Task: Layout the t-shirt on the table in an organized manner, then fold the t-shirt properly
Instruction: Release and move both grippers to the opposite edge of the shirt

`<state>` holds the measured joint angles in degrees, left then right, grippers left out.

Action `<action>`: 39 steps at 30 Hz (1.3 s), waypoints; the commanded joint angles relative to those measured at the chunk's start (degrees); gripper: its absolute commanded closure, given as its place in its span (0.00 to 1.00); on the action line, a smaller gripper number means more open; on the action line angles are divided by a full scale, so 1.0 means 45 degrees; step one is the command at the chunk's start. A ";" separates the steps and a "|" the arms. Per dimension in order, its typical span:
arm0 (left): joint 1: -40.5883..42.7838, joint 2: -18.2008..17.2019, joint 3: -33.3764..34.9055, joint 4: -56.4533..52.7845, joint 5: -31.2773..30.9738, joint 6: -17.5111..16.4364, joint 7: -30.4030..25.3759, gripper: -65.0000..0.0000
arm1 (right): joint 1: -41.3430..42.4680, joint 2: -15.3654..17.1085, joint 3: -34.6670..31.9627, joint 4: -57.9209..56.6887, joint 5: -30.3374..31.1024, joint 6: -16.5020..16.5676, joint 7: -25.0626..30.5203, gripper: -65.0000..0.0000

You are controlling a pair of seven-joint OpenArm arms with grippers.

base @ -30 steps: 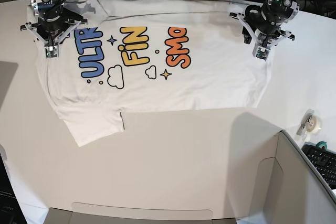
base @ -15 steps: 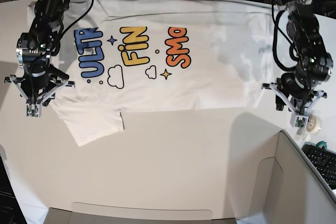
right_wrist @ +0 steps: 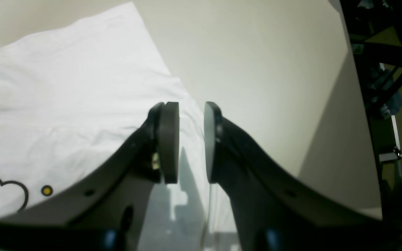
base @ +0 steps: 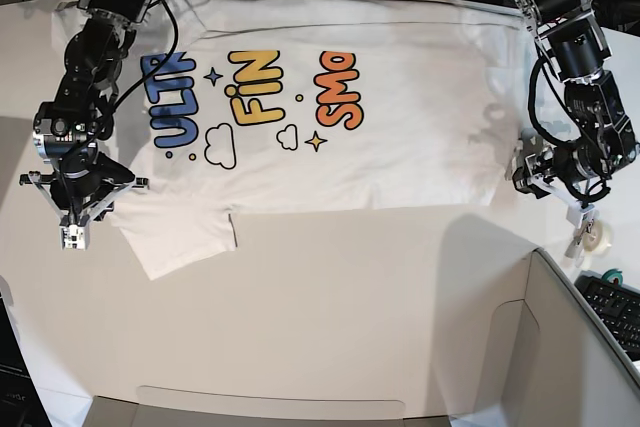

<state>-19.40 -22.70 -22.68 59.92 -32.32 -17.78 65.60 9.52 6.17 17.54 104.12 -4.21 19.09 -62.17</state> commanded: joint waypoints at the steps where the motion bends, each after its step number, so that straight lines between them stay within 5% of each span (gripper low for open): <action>1: -0.0212 -0.0201 -0.0128 0.0037 -0.0291 0.0054 0.0083 0.56 | 0.0278 0.0122 0.0019 0.0219 0.0046 0.0045 0.0268 0.80; 12: 0.0902 -0.0201 -0.0128 0.0037 -0.3515 0.0054 0.0982 0.49 | 0.0161 0.0044 0.0000 0.0219 0.0046 0.0045 0.0268 0.80; 39: 0.1195 0.0580 0.0009 0.0018 -0.4374 0.0054 0.1275 0.49 | -0.0289 0.0005 -0.0059 0.0219 0.0066 0.0045 0.0287 0.80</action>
<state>-13.80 -19.55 -22.94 59.77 -54.26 -18.06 69.23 7.16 5.67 17.26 104.12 -3.95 19.09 -61.95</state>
